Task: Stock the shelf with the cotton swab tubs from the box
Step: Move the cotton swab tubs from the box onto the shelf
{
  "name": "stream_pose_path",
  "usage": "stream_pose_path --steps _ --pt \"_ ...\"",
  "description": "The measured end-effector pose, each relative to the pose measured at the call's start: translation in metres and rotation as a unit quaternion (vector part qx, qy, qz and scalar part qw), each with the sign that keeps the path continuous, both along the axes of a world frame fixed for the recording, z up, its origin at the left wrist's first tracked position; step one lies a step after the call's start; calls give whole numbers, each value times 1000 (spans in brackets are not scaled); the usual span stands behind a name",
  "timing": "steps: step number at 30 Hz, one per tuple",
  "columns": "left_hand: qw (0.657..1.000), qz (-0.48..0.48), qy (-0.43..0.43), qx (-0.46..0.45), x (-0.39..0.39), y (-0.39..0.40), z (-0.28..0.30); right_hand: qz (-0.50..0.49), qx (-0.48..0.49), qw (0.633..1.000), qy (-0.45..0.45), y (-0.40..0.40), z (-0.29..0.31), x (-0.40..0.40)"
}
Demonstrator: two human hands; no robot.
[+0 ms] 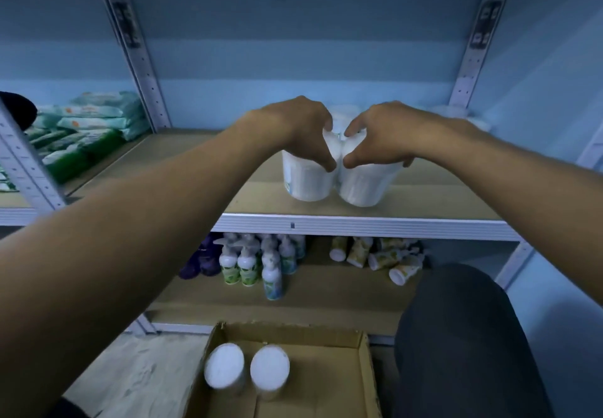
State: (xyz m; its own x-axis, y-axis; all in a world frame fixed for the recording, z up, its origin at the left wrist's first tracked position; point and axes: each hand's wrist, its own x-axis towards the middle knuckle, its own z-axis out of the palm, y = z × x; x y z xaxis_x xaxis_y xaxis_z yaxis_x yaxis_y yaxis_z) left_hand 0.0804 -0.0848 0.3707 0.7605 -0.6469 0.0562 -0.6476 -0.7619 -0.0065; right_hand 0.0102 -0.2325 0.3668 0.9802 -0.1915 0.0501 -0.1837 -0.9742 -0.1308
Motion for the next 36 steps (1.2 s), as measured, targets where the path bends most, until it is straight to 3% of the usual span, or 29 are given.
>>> stream_pose_path --steps 21,29,36 --pt "996 -20 83 24 50 -39 -37 -35 -21 996 83 -30 -25 31" --pt "996 -52 58 34 40 -31 -31 -60 -66 995 37 -16 -38 16" --pt "998 -29 46 -31 45 -38 -46 -45 -108 991 -61 -23 -64 16"
